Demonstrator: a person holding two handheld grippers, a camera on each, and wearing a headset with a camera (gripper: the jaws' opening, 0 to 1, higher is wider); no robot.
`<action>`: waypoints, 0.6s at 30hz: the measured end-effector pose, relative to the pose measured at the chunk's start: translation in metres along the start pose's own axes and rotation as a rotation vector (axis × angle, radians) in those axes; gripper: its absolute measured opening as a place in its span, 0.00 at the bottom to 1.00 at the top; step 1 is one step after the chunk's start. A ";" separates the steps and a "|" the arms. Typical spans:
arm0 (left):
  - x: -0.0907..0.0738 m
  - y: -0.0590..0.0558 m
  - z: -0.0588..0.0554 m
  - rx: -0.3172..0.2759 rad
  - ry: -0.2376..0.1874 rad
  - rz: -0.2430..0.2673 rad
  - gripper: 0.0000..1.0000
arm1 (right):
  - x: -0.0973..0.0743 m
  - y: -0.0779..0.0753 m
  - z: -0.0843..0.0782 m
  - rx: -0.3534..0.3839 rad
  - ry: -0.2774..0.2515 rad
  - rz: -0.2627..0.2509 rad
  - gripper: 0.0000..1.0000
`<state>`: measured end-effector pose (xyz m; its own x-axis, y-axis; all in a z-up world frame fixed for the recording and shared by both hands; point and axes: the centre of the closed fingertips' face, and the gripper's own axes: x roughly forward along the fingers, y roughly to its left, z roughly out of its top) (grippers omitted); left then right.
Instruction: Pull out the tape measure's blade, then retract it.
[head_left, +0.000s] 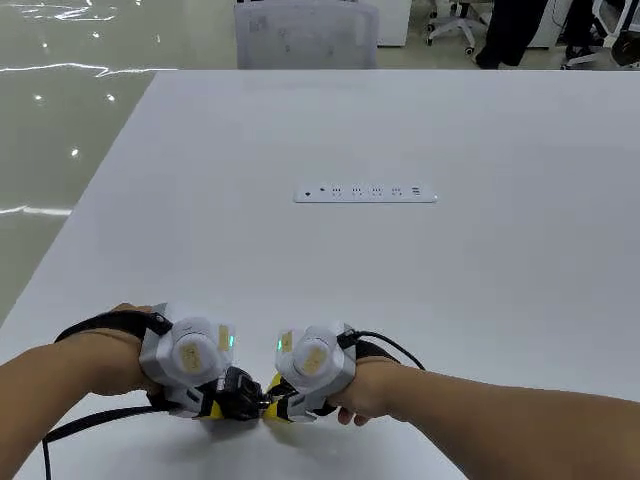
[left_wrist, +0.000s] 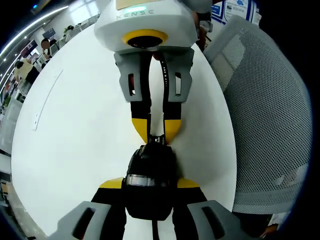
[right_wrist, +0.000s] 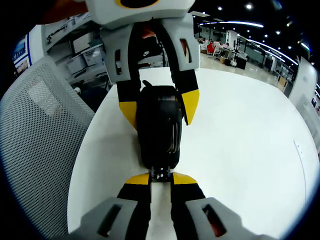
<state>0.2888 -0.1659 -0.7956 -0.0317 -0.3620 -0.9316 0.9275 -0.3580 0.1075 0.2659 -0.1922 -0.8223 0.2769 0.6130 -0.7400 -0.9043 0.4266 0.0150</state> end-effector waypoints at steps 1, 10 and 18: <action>0.000 0.000 0.000 -0.002 0.000 0.000 0.32 | -0.001 0.000 -0.001 -0.007 0.004 0.001 0.12; 0.001 0.001 0.000 -0.014 -0.015 0.001 0.32 | -0.006 -0.002 -0.007 0.005 0.008 0.012 0.12; 0.000 0.002 0.000 -0.008 -0.032 0.014 0.32 | -0.008 -0.002 -0.009 0.020 0.007 0.004 0.12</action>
<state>0.2903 -0.1665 -0.7952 -0.0304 -0.3943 -0.9185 0.9309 -0.3457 0.1176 0.2627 -0.2044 -0.8224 0.2706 0.6104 -0.7444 -0.8989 0.4371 0.0317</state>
